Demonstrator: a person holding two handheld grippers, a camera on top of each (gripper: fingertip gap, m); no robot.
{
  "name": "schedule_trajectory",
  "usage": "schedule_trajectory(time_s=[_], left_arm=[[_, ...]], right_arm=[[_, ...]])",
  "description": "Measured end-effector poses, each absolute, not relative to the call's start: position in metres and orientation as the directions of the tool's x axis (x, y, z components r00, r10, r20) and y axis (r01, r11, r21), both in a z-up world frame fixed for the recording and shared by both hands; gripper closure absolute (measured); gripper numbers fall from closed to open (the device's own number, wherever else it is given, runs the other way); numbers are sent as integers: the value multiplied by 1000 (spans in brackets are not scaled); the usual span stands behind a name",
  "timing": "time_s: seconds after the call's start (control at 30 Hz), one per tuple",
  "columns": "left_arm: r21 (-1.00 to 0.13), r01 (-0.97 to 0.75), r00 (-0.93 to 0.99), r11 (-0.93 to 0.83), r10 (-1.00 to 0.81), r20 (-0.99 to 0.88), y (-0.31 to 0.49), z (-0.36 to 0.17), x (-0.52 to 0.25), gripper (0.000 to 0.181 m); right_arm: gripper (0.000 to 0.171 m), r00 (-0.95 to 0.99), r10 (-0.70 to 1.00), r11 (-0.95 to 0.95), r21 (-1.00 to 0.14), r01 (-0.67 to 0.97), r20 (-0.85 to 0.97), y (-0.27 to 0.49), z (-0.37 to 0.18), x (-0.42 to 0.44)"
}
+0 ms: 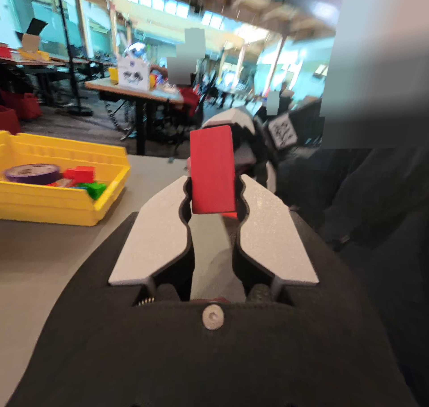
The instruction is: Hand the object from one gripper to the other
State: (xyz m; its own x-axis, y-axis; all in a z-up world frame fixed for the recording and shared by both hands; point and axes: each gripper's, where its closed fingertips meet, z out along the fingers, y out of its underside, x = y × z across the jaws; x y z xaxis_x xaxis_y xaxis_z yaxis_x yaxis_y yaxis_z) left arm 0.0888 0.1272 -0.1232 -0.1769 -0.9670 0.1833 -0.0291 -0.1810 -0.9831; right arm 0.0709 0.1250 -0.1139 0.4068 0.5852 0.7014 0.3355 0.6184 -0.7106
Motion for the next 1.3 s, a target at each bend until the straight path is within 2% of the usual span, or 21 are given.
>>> schedule_trajectory(time_s=[0.1,0.17,0.33,0.47,0.57,0.63,0.73,0.83,0.93,1.07,1.17,1.3], left_arm=[[-979,-194,-58,66,-997,-56,139,-128,83,145],[-911,-342,0,229,-970,-243,150,-133,79,145],[-603,-636,10,481,-777,-629,172,-136,74,145],[-379,-718,0,584,-544,-839,180,-126,79,145],[-200,-749,-17,632,-319,-947,183,-121,85,146],[-66,-766,-27,639,-135,-990,187,-116,87,145],[70,-760,-68,646,29,-997,186,-119,92,145],[148,-750,-94,644,118,-989,188,-122,95,145],[209,-742,-110,637,191,-975,191,-121,96,145],[316,-687,-169,655,278,-945,193,-125,97,145],[368,-651,-203,664,315,-927,190,-126,97,145],[409,-633,-237,658,338,-911,192,-127,94,145]], right_arm=[[108,386,725,499,-821,277,571,124,-117,79],[103,398,763,424,-859,287,509,131,-119,86],[104,412,849,234,-935,265,330,144,-121,90],[108,432,896,20,-981,194,104,158,-127,86],[117,399,905,-166,-986,14,-147,164,-122,86],[114,334,888,-308,-948,-77,-316,166,-122,84],[112,249,836,-448,-870,-205,-489,168,-117,85],[116,194,761,-545,-772,-328,-619,178,-117,91],[121,51,651,-668,-604,-436,-757,182,-123,94],[129,-71,576,-743,-486,-461,-814,182,-128,92],[137,-89,554,-762,-461,-454,-828,182,-130,91],[137,-114,523,-788,-429,-441,-845,181,-133,86]])
